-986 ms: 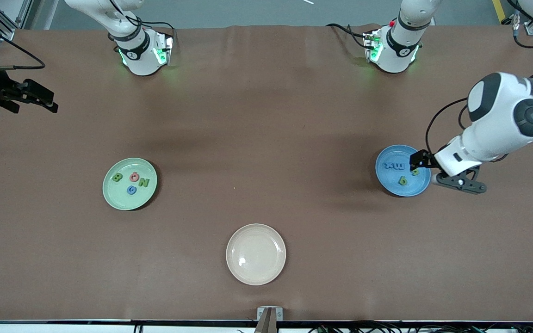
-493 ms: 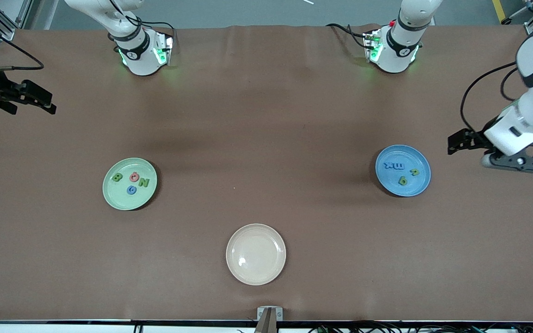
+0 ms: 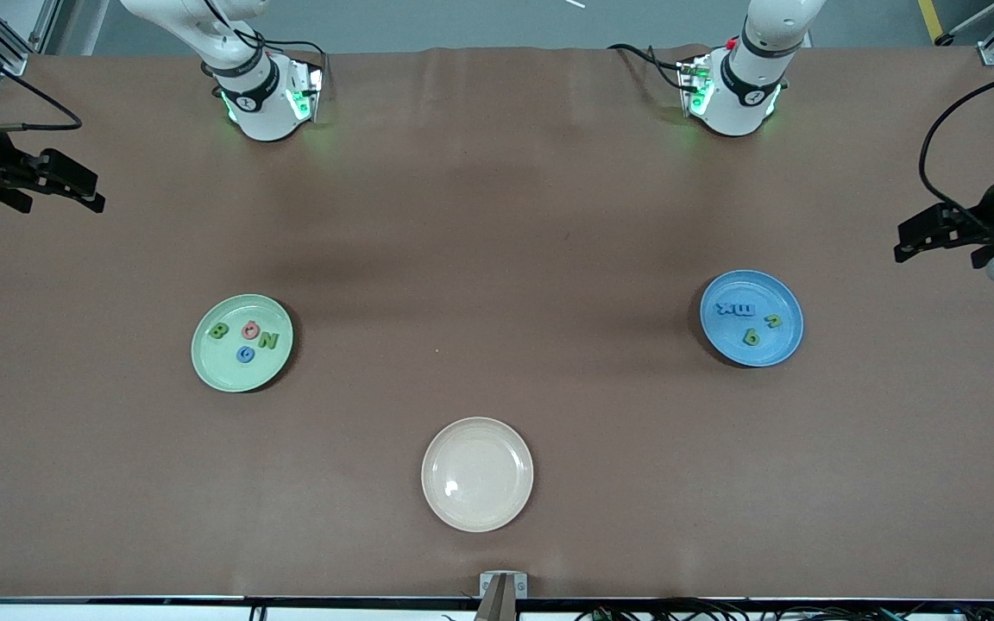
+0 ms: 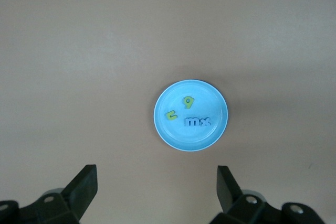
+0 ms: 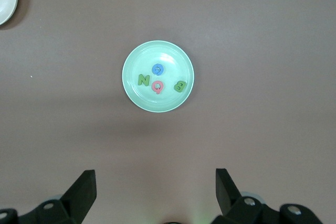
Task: Sort upper and lower case letters into plates
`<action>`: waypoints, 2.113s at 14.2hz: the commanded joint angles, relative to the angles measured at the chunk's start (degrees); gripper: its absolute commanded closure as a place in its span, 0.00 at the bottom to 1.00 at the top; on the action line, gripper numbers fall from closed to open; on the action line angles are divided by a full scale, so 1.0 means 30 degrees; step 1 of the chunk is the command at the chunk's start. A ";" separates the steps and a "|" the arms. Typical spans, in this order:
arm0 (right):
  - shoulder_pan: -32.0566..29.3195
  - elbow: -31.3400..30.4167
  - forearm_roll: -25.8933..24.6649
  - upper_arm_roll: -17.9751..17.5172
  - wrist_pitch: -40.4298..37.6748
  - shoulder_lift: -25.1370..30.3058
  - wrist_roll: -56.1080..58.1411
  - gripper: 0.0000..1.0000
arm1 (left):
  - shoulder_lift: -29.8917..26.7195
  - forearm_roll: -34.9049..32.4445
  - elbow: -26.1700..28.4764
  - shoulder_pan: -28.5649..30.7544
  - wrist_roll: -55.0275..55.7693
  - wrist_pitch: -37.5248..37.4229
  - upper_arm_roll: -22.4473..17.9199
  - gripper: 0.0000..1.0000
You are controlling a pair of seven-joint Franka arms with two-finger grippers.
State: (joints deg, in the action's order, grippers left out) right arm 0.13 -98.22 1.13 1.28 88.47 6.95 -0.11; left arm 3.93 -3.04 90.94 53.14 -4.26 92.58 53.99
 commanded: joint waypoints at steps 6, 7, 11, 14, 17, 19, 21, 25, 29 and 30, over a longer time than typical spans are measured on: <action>-0.0305 -0.0572 0.0062 -0.0191 0.0041 0.0585 0.0065 0.00 | 0.0067 0.0195 -0.1485 0.0041 0.0303 -0.1298 -0.0067 0.00; -0.0305 -0.0572 0.0062 -0.0191 0.0041 0.0585 0.0065 0.00 | 0.0096 0.0194 -0.1515 0.0011 0.1002 -0.1444 -0.0038 0.00; -0.0305 -0.0572 0.0062 -0.0191 -0.0018 0.0585 0.0065 0.00 | 0.0506 -0.0011 -0.1573 -0.0134 0.1917 -0.1768 0.0108 0.00; -0.0305 -0.0572 0.0091 -0.0191 -0.0018 0.0585 0.0036 0.00 | 0.0477 0.0018 -0.1573 -0.0194 0.1887 -0.2206 0.0139 0.00; -0.0305 -0.0572 0.0120 -0.0191 0.0011 0.0585 0.0036 0.00 | 0.0361 0.0223 -0.1428 -0.0165 0.1888 -0.1944 0.0080 0.00; -0.0276 -0.0601 0.0121 -0.0191 0.0011 0.0585 0.0036 0.00 | 0.0418 0.0077 -0.1573 -0.0049 0.1888 -0.1943 0.0021 0.00; -0.0276 -0.0689 0.0121 -0.0191 0.0041 0.0614 0.0036 0.00 | 0.0419 -0.0011 -0.1573 -0.0135 0.1916 -0.1943 0.0166 0.00; -0.0217 -0.0660 0.0121 -0.0220 0.0041 0.0614 0.0036 0.00 | 0.0535 0.0048 -0.1836 -0.0019 0.1595 -0.1943 -0.0037 0.00; -0.0305 -0.0689 0.0121 -0.0191 -0.0105 0.0644 0.0065 0.00 | 0.0653 0.0018 -0.1866 -0.0018 0.1449 -0.1943 -0.0038 0.00; -0.0305 -0.0689 0.0121 -0.0191 -0.0222 0.0673 0.0065 0.00 | 0.0653 0.0018 -0.1866 -0.0047 0.1448 -0.1943 -0.0038 0.00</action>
State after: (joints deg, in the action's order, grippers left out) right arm 0.12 -98.48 1.17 1.24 88.10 6.95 -0.11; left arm 5.11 -2.99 86.89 53.01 0.44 87.67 53.56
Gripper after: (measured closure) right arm 0.000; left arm 0.000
